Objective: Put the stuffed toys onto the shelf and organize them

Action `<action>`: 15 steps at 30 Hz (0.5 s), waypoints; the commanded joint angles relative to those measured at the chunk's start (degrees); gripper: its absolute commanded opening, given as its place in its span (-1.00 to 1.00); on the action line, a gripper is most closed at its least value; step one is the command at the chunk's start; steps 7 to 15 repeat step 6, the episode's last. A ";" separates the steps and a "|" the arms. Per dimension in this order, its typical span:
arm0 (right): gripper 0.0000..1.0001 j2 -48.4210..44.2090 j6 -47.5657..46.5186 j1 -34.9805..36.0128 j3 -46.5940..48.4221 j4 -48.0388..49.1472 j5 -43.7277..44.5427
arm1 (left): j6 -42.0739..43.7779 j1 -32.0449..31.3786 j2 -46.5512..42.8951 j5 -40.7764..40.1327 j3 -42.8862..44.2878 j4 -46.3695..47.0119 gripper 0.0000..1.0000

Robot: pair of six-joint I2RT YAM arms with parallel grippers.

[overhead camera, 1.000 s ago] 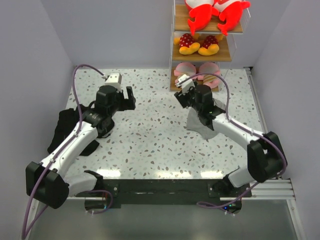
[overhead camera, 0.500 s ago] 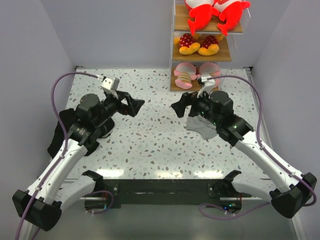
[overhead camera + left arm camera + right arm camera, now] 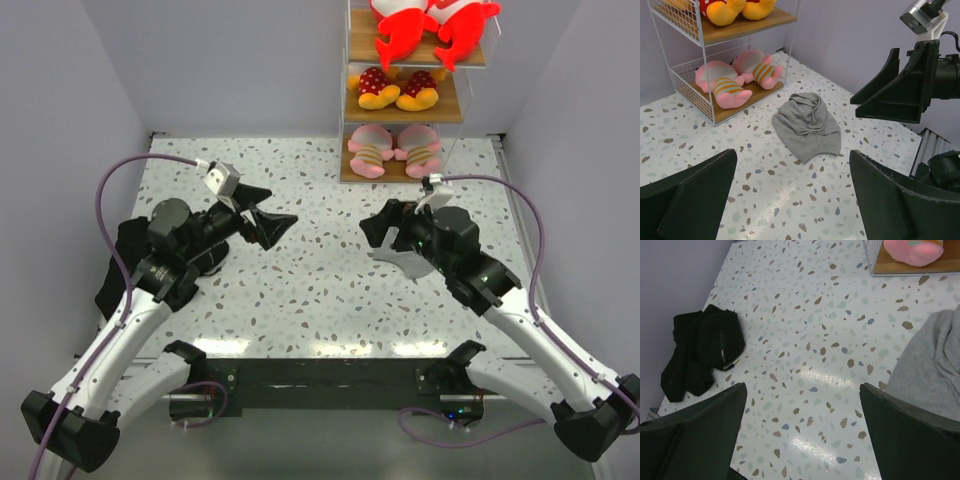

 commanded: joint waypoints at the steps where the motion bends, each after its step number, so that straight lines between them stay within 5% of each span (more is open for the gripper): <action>1: 0.97 -2.68 0.79 0.13 -0.62 3.29 5.45 | -0.10 -0.40 0.05 2.00 -0.94 3.37 1.00; 15: 0.97 -2.77 0.35 0.13 -1.41 3.82 4.93 | -0.10 -0.40 0.67 1.65 -0.76 3.28 1.00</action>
